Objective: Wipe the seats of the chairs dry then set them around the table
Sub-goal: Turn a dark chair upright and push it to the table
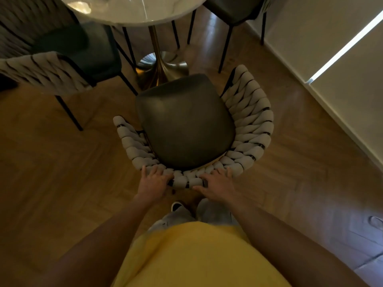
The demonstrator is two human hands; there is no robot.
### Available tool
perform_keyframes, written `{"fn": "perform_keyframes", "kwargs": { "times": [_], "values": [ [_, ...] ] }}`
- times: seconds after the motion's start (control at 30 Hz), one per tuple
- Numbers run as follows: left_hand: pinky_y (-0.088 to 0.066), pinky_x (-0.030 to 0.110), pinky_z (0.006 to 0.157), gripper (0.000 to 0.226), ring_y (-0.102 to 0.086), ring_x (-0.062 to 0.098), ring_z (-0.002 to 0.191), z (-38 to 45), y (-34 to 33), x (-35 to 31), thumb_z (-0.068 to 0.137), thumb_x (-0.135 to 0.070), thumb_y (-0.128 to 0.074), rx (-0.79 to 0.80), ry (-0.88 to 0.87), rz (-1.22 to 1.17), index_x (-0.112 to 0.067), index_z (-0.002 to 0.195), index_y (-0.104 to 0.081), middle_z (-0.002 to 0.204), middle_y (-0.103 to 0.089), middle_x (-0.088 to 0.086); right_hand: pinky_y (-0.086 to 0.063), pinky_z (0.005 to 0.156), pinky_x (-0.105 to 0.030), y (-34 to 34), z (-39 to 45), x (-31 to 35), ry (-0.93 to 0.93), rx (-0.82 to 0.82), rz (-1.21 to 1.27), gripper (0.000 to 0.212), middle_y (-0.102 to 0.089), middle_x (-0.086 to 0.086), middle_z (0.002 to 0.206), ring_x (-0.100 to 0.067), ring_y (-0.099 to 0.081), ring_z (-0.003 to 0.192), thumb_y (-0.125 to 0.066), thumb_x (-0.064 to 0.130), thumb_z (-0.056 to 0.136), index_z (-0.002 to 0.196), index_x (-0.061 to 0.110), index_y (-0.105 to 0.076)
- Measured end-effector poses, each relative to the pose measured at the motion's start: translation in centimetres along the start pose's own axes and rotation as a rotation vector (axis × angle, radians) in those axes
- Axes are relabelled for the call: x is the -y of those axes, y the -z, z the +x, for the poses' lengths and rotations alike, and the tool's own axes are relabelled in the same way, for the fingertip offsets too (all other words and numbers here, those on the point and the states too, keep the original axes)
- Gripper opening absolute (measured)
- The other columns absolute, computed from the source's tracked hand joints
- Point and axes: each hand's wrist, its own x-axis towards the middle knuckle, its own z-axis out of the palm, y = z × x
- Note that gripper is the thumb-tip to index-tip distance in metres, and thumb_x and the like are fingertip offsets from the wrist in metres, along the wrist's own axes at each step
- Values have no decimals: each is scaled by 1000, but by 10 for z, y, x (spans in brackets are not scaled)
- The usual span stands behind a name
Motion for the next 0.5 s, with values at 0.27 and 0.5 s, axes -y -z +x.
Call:
{"fn": "perform_keyframes", "kwargs": {
  "times": [0.27, 0.5],
  "values": [
    [-6, 53, 118, 83, 22, 34, 145, -15, 2, -16, 82, -70, -55, -44, 408, -584, -34, 151, -25, 161, 18, 11, -13, 116, -46, 23, 9, -64, 4, 19, 26, 74, -31, -3, 150, -28, -15, 141, -44, 77, 79, 140, 35, -40],
    [-10, 53, 118, 119, 29, 30, 143, 0, 1, -62, 63, -49, -85, -195, 706, -977, -20, 155, -16, 155, 35, 8, 22, 108, -61, 51, 35, -143, -19, 57, -108, 104, 4, -4, 161, -28, 25, 142, -27, 100, 49, 139, 49, -35]
  ]
}}
